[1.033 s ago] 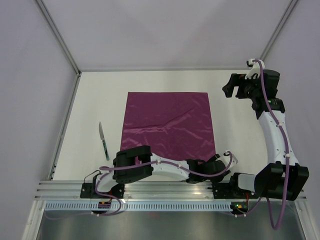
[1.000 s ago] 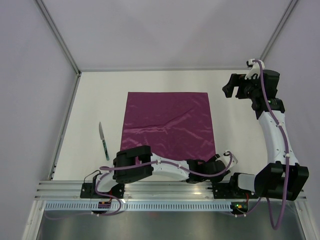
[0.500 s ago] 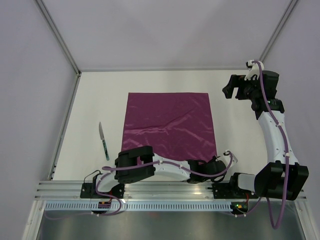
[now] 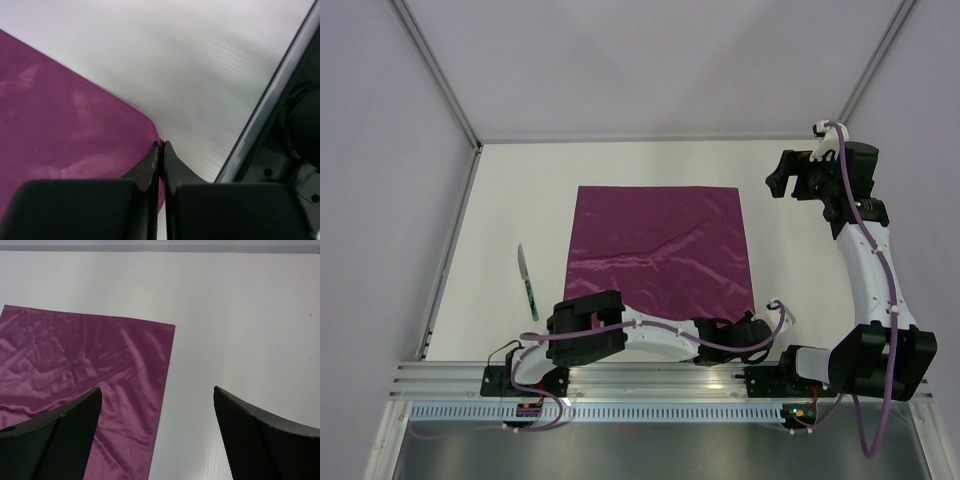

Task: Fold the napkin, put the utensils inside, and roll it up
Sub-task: Fold the napkin

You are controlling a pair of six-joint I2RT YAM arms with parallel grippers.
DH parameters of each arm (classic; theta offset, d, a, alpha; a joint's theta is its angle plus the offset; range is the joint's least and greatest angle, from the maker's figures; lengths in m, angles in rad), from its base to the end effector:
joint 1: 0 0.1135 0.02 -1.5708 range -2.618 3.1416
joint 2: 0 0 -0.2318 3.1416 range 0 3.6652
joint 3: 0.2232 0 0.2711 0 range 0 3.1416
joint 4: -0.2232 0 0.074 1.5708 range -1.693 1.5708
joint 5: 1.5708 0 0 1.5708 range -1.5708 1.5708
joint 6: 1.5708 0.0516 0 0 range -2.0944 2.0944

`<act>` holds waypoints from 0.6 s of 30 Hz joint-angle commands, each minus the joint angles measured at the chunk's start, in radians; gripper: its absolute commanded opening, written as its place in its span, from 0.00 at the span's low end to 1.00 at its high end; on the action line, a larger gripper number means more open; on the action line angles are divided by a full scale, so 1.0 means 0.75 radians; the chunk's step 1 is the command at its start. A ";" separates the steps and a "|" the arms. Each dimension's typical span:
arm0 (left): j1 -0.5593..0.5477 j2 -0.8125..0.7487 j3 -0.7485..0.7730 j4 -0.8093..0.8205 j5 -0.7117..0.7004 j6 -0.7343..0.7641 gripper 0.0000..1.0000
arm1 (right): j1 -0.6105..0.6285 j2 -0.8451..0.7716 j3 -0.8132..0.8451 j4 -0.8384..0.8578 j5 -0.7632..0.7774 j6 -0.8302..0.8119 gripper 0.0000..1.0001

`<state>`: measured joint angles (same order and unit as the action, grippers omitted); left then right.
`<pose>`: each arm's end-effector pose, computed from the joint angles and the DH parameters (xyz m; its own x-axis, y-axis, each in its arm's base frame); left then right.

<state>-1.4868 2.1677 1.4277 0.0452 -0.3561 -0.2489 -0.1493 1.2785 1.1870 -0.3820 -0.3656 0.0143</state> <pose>0.0582 -0.4768 0.0929 -0.2766 0.5332 -0.7995 0.8702 0.4920 0.0271 0.3298 -0.0310 0.3154 -0.4534 0.0817 -0.8876 -0.1692 0.9698 0.1757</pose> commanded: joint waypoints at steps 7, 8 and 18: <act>0.115 -0.242 -0.008 0.071 0.203 -0.073 0.02 | -0.009 0.011 0.009 -0.018 -0.009 0.010 0.97; 0.125 -0.254 -0.006 0.073 0.217 -0.077 0.02 | -0.007 0.011 0.009 -0.020 -0.009 0.008 0.96; 0.391 -0.460 -0.185 0.130 0.340 -0.210 0.02 | -0.007 0.030 0.011 -0.031 -0.030 0.001 0.97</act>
<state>-1.2552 1.9202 1.3327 0.0921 -0.1505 -0.3275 -0.1513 1.2942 1.1858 -0.3828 -0.3763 0.0109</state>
